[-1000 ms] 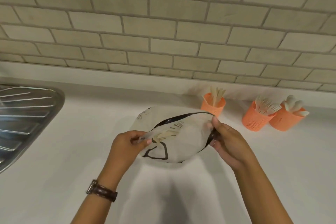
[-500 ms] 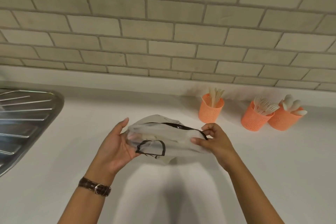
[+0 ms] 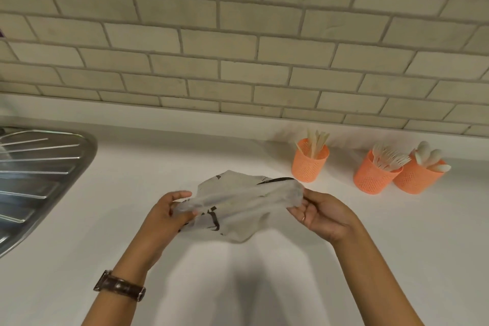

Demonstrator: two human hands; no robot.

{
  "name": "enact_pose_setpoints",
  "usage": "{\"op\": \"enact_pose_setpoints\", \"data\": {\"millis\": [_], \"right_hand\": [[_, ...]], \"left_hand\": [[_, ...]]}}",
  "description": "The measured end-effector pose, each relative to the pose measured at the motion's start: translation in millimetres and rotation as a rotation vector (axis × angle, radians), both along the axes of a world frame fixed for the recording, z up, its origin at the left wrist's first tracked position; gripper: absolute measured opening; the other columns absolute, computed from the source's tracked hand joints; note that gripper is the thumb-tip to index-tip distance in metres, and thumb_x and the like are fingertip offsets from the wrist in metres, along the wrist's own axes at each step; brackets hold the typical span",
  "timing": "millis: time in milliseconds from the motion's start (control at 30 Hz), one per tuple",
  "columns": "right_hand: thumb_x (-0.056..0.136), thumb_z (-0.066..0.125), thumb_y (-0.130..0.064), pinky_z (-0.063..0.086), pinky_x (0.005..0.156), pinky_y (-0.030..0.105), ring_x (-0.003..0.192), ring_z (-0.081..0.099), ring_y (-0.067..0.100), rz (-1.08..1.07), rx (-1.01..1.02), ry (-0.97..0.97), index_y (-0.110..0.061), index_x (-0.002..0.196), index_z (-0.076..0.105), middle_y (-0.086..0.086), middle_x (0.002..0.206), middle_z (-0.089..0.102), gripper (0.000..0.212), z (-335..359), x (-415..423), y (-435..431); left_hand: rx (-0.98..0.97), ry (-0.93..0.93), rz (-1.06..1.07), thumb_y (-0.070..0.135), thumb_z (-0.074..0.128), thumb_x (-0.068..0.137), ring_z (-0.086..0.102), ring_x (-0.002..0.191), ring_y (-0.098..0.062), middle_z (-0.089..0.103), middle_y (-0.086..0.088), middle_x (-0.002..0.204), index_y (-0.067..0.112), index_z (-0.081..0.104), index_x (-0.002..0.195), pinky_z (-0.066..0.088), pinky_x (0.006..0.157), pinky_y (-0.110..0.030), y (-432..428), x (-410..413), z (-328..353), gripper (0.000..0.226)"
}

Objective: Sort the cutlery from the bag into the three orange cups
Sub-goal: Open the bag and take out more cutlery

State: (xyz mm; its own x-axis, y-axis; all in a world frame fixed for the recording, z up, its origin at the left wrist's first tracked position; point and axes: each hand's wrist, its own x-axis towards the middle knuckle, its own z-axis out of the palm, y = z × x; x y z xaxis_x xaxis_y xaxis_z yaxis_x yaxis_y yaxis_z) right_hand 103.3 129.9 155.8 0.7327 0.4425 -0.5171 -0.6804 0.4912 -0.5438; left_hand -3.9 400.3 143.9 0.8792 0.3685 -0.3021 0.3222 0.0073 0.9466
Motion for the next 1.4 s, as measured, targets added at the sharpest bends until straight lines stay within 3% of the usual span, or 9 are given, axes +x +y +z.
{"op": "enact_pose_setpoints", "data": {"millis": [100,233,433,633,767,900,1067,1267,1400], "right_hand": [[0.041,0.088,0.007,0.06,0.067,0.042,0.082,0.072,0.032,0.147,0.092,-0.067,0.009,0.095,0.071,0.024,0.102,0.07,0.056,7.6,-2.2,5.9],[0.092,0.051,-0.02,0.059,0.061,0.033,0.075,0.071,0.027,0.133,-0.089,-0.182,0.005,0.089,0.07,0.016,0.09,0.072,0.032,12.9,-3.6,10.2],[0.071,0.08,-0.006,0.042,0.058,0.016,0.061,0.051,0.015,0.038,-0.983,-0.796,-0.016,0.083,0.058,0.0,0.067,0.055,0.027,0.5,-3.5,1.3],[0.083,0.07,-0.02,0.039,0.054,0.019,0.055,0.053,0.01,-0.088,-1.364,-0.915,-0.012,0.068,0.068,-0.006,0.061,0.06,0.017,-17.2,-1.2,-6.9],[0.09,0.061,-0.01,0.058,0.061,0.028,0.06,0.06,0.019,-0.063,-0.831,-0.553,-0.004,0.076,0.068,0.014,0.071,0.064,0.016,-15.0,-3.3,-1.1],[0.094,0.048,-0.006,0.06,0.061,0.032,0.066,0.072,0.021,-0.109,0.03,0.051,0.004,0.092,0.062,0.016,0.079,0.072,0.017,-10.6,-0.6,3.2],[0.066,0.065,0.012,0.058,0.066,0.048,0.077,0.072,0.035,-0.001,0.103,0.101,0.008,0.109,0.058,0.025,0.097,0.07,0.043,-20.1,-4.9,13.5],[0.087,0.059,-0.017,0.058,0.068,0.033,0.078,0.069,0.023,0.169,-0.211,-0.222,-0.001,0.105,0.062,0.015,0.092,0.07,0.024,-7.4,0.6,9.4],[0.072,0.076,0.002,0.05,0.07,0.032,0.068,0.057,0.021,0.131,-0.882,-0.6,-0.013,0.105,0.05,0.01,0.077,0.06,0.044,-22.4,0.4,4.6]], "left_hand": [[-0.278,0.053,-0.059,0.012,0.053,0.091,0.068,0.073,-0.013,0.07,-0.005,0.089,0.01,0.063,0.103,0.054,0.064,-0.023,-4.0,-4.8,-1.5,0.015],[-0.721,-0.048,-0.029,0.012,0.04,0.093,0.071,0.07,-0.019,0.074,-0.01,0.085,0.005,0.062,0.097,0.057,0.056,-0.027,-12.1,0.4,6.4,0.023],[-0.948,-0.138,-0.024,0.017,0.047,0.08,0.07,0.077,-0.025,0.07,-0.013,0.093,0.006,0.061,0.103,0.059,0.063,-0.035,-8.3,0.8,8.6,0.03],[0.162,0.023,0.052,0.018,0.065,0.085,0.065,0.078,-0.022,0.068,-0.006,0.086,0.015,0.06,0.1,0.052,0.069,-0.029,2.7,-3.4,-10.1,0.017],[0.624,0.014,0.041,0.017,0.068,0.082,0.065,0.067,-0.015,0.064,0.0,0.088,0.023,0.065,0.072,0.045,0.059,-0.022,2.6,-8.5,-28.8,0.012],[-0.231,0.025,0.168,-0.001,0.057,0.087,0.07,0.065,-0.016,0.072,-0.008,0.075,0.006,0.07,0.077,0.058,0.061,-0.021,3.7,-6.0,-24.1,0.018],[-1.161,-0.023,0.241,-0.016,0.087,0.023,0.07,0.084,-0.029,0.069,-0.022,0.093,-0.008,0.066,0.093,0.059,0.072,-0.037,12.3,7.4,-11.1,0.074],[-1.189,-0.034,0.081,0.007,0.063,0.067,0.062,0.106,-0.04,0.061,-0.027,0.118,-0.009,0.059,0.112,0.053,0.081,-0.055,-1.6,4.2,1.4,0.048],[-0.58,-0.05,0.001,0.014,0.069,0.068,0.068,0.078,-0.022,0.069,-0.011,0.093,0.012,0.06,0.099,0.057,0.066,-0.032,1.8,-3.1,5.0,0.032]]}}
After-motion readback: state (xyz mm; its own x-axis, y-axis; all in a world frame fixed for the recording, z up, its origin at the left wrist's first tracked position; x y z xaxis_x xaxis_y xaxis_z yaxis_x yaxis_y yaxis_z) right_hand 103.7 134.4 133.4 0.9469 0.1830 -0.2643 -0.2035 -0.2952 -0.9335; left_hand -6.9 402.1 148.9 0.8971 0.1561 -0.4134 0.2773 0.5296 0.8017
